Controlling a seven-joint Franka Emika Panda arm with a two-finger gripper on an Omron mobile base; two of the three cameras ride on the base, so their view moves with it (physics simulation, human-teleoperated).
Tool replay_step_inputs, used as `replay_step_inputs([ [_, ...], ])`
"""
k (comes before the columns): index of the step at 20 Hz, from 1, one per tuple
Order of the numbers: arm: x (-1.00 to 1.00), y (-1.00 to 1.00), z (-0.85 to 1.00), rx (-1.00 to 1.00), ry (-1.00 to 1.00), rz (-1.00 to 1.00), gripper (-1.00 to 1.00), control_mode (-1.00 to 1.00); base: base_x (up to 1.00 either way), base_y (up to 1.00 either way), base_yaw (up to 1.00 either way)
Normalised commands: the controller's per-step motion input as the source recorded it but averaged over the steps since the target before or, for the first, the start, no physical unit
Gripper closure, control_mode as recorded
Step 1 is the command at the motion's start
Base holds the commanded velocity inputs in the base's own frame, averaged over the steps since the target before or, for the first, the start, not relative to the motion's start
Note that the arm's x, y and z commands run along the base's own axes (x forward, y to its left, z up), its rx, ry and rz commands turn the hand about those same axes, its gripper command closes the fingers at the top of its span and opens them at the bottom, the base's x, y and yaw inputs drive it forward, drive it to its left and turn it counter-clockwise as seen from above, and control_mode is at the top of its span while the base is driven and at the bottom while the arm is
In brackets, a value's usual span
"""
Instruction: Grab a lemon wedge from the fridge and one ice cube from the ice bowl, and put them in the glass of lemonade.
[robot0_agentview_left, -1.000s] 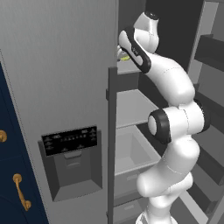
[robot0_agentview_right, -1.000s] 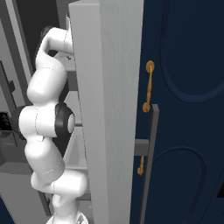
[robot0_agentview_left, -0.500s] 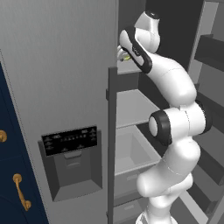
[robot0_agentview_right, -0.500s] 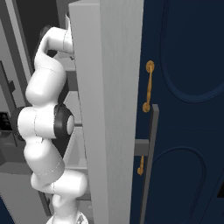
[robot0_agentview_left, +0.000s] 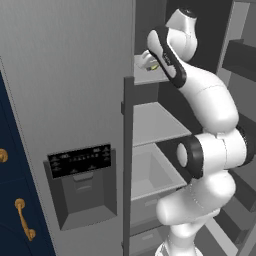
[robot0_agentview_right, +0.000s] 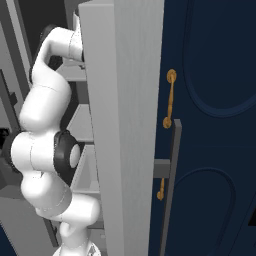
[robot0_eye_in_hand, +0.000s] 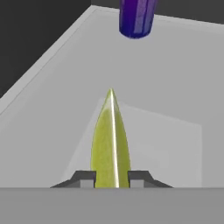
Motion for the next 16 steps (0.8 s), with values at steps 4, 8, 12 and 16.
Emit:
replay_step_inputs([
  [4,-1.00,0.00,0.00,0.00,-0.03,-0.13,1.00,-1.00,0.00,0.00,0.00],
  [8,-1.00,0.00,0.06,0.00,0.11,-0.11,1.00,-1.00,0.00,0.00,0.00],
  [12,-1.00,0.00,0.00,0.00,0.08,-0.16,1.00,-1.00,0.00,0.00,0.00],
  [16,-1.00,-0.01,0.00,0.00,0.00,-0.17,1.00,-1.00,0.00,0.00,0.00],
])
